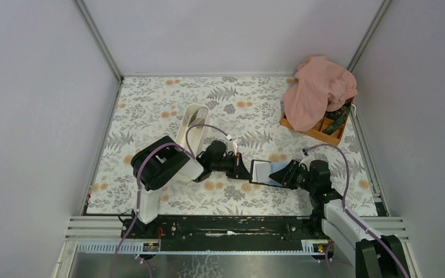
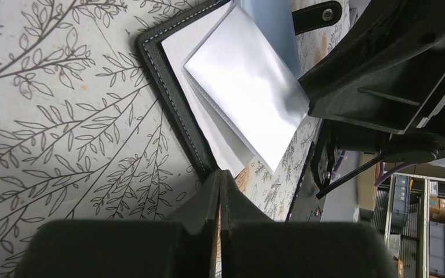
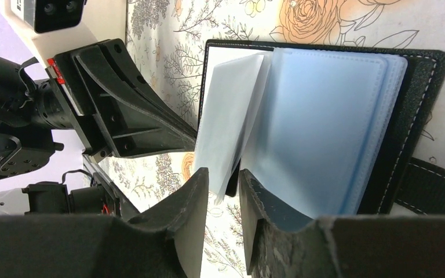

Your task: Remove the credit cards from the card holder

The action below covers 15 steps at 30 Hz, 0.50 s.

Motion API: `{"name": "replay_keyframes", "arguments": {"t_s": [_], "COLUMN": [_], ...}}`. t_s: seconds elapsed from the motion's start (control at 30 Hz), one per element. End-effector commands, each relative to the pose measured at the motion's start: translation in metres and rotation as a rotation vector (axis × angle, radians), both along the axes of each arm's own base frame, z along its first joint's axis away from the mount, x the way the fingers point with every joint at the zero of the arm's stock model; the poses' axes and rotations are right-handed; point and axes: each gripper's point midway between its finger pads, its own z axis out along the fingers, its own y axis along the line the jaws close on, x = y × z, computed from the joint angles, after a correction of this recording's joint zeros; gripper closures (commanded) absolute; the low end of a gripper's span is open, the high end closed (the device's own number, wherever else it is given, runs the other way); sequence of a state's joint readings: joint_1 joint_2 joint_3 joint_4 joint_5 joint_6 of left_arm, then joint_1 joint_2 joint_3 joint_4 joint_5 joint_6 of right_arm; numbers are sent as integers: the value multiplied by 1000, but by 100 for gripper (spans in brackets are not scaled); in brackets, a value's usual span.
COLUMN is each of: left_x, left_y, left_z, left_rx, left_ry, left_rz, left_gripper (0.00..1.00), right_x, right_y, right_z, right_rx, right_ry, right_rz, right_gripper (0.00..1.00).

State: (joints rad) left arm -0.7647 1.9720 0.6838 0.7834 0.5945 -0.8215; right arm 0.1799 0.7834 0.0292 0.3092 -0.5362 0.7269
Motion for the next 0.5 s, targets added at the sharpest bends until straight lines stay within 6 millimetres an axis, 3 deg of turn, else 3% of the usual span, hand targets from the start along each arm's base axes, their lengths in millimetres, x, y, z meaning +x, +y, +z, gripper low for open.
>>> {"name": "replay_keyframes", "arguments": {"t_s": [0.0,0.13,0.4,0.47], "left_x": [-11,-11,-12,-12], "left_y": [38,38,38,38], "left_z": [-59,-59,-61,-62], "left_rx": [202,204,207,208], "left_ry": [109,107,112,114], "left_rz": [61,61,60,59], "left_gripper": [100,100,100,100], "right_x": [0,-1,-3,-4], "right_y": [1,2,1,2], "right_z": [4,2,2,3], "right_rx": [20,22,27,29], "right_ry": [-11,-2,-1,1], "right_rz": [10,10,6,8], "right_gripper": [69,77,77,73]}}
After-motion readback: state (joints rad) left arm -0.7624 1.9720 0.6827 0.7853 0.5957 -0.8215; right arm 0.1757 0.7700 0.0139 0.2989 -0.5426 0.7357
